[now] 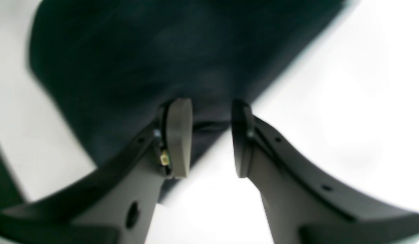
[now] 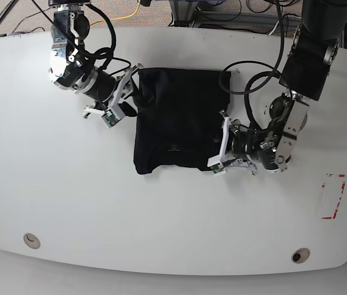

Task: Layout the t-shirt on the table in an organized manner, then fold the t-shirt properly
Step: 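Release the bundle and straighten it square with both grippers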

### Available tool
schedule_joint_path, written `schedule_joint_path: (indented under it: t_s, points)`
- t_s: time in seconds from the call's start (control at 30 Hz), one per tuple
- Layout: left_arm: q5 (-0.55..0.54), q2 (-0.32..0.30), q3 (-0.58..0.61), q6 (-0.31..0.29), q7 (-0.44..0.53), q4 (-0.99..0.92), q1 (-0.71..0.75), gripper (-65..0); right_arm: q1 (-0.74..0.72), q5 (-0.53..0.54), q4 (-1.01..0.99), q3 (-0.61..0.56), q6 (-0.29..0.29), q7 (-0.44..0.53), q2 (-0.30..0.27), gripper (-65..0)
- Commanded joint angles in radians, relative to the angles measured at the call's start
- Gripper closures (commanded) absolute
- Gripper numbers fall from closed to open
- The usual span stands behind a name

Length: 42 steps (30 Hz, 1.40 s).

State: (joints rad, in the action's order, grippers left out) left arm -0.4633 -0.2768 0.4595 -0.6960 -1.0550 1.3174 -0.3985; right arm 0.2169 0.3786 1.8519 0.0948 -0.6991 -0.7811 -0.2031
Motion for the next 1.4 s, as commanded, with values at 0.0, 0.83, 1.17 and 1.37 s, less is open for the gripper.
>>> schedule_joint_path:
  t_s: [0.0, 0.83, 1.17, 1.37]
  points:
    - [-0.001, -0.051, -0.058, -0.002, -0.026, 0.132, 0.009, -13.9, -0.058, 0.020, 0.111, 0.041, 0.001, -0.045, -0.002, -18.7]
    - [0.004, -0.112, -0.385, -0.002, -0.155, 0.535, 0.304, -13.9, -0.465, 0.013, -0.639, -0.082, 0.001, 0.243, 0.037, -18.9]
    - [0.007, -0.040, -0.380, -0.002, -0.155, 0.571, 0.312, -13.9, -0.485, 0.056, -0.621, -0.046, 0.001, 0.266, -0.029, -18.9]
    - [0.027, 0.066, -0.380, -0.002, -0.150, 0.551, 0.266, -13.9, -0.451, 0.156, -0.300, 0.078, 0.001, -0.001, -0.066, -18.9]
